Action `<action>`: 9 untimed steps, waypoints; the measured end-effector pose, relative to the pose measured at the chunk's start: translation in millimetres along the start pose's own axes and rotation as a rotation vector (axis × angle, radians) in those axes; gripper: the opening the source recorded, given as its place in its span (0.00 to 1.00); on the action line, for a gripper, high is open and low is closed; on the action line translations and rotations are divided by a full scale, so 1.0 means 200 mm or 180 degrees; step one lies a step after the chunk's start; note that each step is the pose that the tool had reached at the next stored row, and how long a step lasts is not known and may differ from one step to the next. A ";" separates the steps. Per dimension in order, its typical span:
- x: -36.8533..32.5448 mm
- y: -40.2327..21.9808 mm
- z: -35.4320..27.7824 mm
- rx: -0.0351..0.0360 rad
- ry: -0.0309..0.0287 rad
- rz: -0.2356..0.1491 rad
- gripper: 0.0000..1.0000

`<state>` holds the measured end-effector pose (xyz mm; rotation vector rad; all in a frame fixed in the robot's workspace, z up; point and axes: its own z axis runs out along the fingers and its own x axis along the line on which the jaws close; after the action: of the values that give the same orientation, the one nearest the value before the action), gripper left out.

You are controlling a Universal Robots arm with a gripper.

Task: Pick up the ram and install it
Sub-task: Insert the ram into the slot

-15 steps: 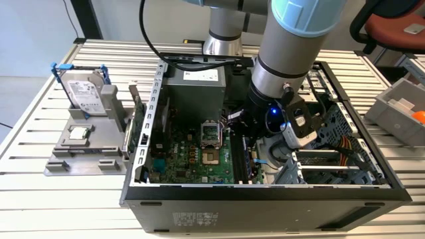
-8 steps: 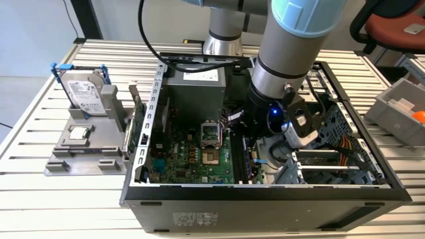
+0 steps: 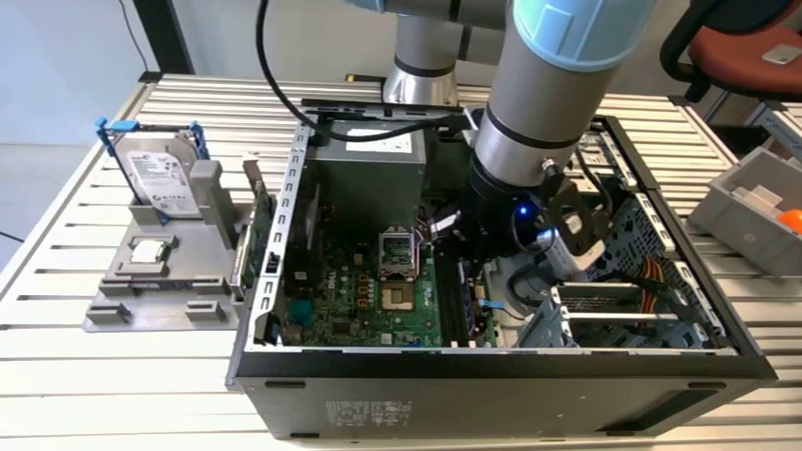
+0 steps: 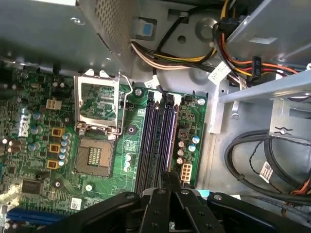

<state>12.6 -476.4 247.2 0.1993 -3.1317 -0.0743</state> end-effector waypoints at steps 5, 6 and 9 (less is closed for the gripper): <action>0.000 0.000 0.002 -0.0004 0.0009 -0.0194 0.00; 0.000 0.000 0.002 -0.0005 0.0010 -0.0231 0.00; 0.000 0.000 0.002 -0.0012 0.0014 -0.0320 0.00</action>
<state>12.6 -476.4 246.8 0.3564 -3.1154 -0.0798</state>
